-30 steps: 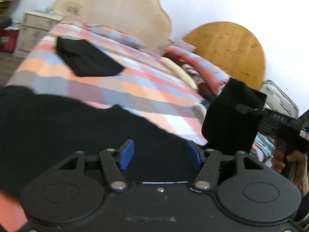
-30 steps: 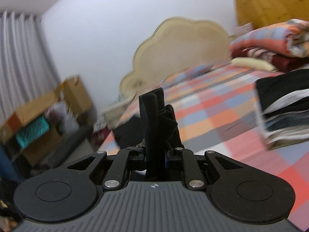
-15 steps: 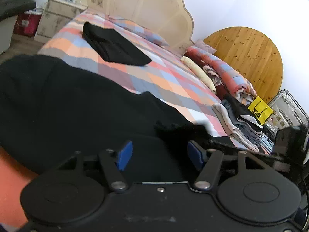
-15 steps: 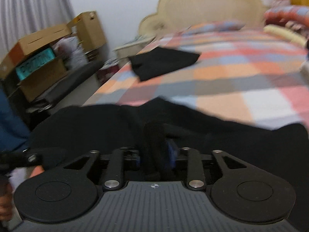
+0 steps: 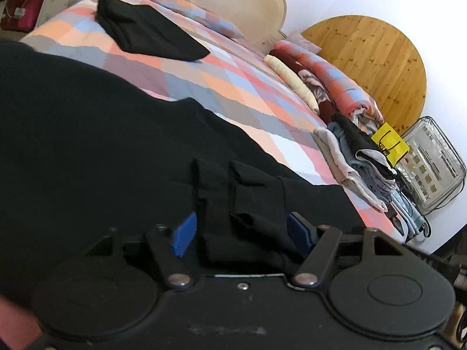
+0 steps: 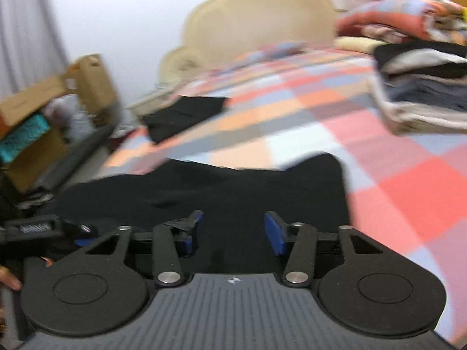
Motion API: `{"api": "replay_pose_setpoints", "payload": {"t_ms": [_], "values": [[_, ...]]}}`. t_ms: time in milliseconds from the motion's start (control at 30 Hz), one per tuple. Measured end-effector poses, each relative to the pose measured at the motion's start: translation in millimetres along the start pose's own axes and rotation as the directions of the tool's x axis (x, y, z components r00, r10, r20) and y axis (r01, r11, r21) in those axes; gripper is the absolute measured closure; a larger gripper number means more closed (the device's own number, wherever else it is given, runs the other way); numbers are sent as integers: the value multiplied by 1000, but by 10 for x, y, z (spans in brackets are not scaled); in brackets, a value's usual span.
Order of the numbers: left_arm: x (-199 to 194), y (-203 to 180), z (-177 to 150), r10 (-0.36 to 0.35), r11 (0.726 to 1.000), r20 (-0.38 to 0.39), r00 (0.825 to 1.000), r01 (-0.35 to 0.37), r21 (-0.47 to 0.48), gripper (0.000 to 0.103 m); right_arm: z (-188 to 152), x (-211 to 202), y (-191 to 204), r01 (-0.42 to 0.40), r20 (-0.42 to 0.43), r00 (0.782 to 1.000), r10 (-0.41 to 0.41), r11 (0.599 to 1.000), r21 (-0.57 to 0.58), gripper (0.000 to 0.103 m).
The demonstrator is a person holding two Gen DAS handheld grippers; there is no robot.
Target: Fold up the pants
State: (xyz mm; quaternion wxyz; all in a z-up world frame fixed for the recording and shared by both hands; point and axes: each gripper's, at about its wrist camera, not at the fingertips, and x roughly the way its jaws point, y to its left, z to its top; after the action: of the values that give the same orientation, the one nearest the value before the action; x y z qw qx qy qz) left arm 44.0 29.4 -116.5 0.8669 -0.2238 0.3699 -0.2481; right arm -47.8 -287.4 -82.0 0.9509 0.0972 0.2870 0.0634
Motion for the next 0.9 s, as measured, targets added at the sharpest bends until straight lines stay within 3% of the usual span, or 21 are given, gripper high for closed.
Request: {"api": "replay_pose_setpoints", "payload": {"t_ms": [100,133,167,200,333,500,567,633,700,800,900], "values": [[176,-122,1,41,999,-5,999,-41,12,40,-85,-18,-62,5,-6,1000,-5,1000,29,42],[217,-174,-21,70,997,9,997,-70,25,61,-104,-12,-51,11,-7,1000,-10,1000,24,43],[251,-215,-36,105,993,22,994,-106,49,90,-122,-8,-34,19,-9,1000,-18,1000,17,45],[244,-246,-41,143,986,40,989,-146,76,91,-138,-6,-16,25,-12,1000,-25,1000,7,45],[65,-233,-28,112,992,100,989,-118,55,94,-167,5,23,21,-23,1000,-21,1000,-23,46],[-149,-213,53,121,989,165,979,-132,60,94,-144,94,128,-45,-34,998,45,999,1,50],[-115,-154,42,144,987,158,977,-153,49,94,-156,149,170,-54,-47,997,54,999,1,53],[27,-108,-17,175,981,101,979,-182,62,93,-191,228,218,-21,-72,997,18,999,-36,53],[145,-35,-139,195,977,86,977,-201,66,88,-247,296,246,-6,-85,996,-2,996,-87,55],[72,47,-143,166,986,96,981,-167,8,86,-263,306,251,3,-84,996,-12,994,-106,57],[-113,37,-64,169,985,96,981,-167,-33,69,-169,253,255,-7,-92,996,1,998,-70,54]]}}
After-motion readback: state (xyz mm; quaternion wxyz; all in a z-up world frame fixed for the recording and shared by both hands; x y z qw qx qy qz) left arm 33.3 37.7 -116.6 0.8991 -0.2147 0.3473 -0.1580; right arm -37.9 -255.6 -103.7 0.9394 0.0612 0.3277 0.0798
